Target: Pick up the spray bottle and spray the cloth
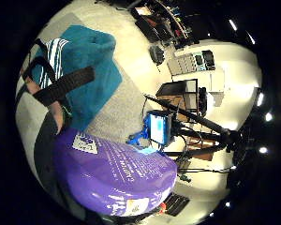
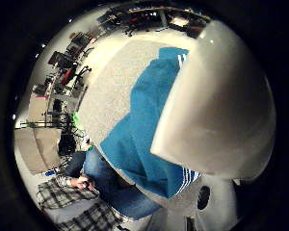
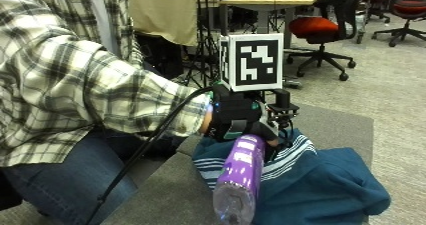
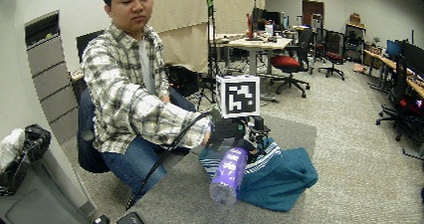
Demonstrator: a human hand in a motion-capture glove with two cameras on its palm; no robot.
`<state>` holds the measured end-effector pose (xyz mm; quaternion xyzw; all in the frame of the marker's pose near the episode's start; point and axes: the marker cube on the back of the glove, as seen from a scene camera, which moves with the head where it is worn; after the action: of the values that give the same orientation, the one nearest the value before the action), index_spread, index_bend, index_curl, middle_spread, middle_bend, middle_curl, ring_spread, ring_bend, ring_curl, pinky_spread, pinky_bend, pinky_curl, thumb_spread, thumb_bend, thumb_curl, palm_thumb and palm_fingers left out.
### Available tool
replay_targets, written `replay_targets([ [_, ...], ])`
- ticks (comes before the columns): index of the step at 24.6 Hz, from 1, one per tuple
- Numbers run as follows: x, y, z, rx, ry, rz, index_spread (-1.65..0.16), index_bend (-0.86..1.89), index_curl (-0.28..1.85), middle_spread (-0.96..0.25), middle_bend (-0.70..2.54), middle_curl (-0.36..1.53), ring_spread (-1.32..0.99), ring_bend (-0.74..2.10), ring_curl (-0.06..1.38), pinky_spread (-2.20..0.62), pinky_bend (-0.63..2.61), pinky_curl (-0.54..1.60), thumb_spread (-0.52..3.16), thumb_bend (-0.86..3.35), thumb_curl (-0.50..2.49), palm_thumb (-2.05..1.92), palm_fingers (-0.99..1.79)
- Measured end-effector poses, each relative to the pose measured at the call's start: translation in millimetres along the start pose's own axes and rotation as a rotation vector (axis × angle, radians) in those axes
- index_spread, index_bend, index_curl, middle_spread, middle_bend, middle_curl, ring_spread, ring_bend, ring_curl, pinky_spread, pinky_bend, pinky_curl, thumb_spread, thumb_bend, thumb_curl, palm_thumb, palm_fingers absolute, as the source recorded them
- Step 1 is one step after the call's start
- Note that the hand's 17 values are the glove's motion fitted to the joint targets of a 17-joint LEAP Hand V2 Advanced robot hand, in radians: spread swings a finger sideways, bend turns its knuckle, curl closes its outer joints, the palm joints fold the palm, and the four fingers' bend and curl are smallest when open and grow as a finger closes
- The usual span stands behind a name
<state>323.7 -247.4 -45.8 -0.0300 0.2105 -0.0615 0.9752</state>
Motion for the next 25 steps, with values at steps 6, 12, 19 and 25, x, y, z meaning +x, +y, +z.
replay_targets([
  [6, 2, 4, -3, 0.009, -0.02, 0.008, -0.3, 0.16, 0.53, -0.18, 0.48, 0.52, -0.21, 0.56, 0.48, -0.14, 0.49, 0.36, 0.17, -0.03, 0.8, 1.08, 1.24],
  [12, 10, 6, -11, 0.07, -0.187, 0.088, -0.3, 0.17, 0.53, -0.18, 0.48, 0.52, -0.21, 0.56, 0.48, -0.14, 0.49, 0.36, 0.17, -0.03, 0.8, 1.08, 1.24],
  [19, 26, 9, -24, 0.173, -0.396, 0.203, -0.3, 0.16, 0.53, -0.18, 0.48, 0.52, -0.21, 0.56, 0.48, -0.14, 0.49, 0.36, 0.17, -0.03, 0.8, 1.08, 1.24],
  [25, 37, 17, -31, 0.27, -0.608, 0.277, -0.3, 0.17, 0.53, -0.18, 0.49, 0.52, -0.22, 0.56, 0.48, -0.14, 0.49, 0.37, 0.17, -0.03, 0.8, 1.08, 1.23],
])
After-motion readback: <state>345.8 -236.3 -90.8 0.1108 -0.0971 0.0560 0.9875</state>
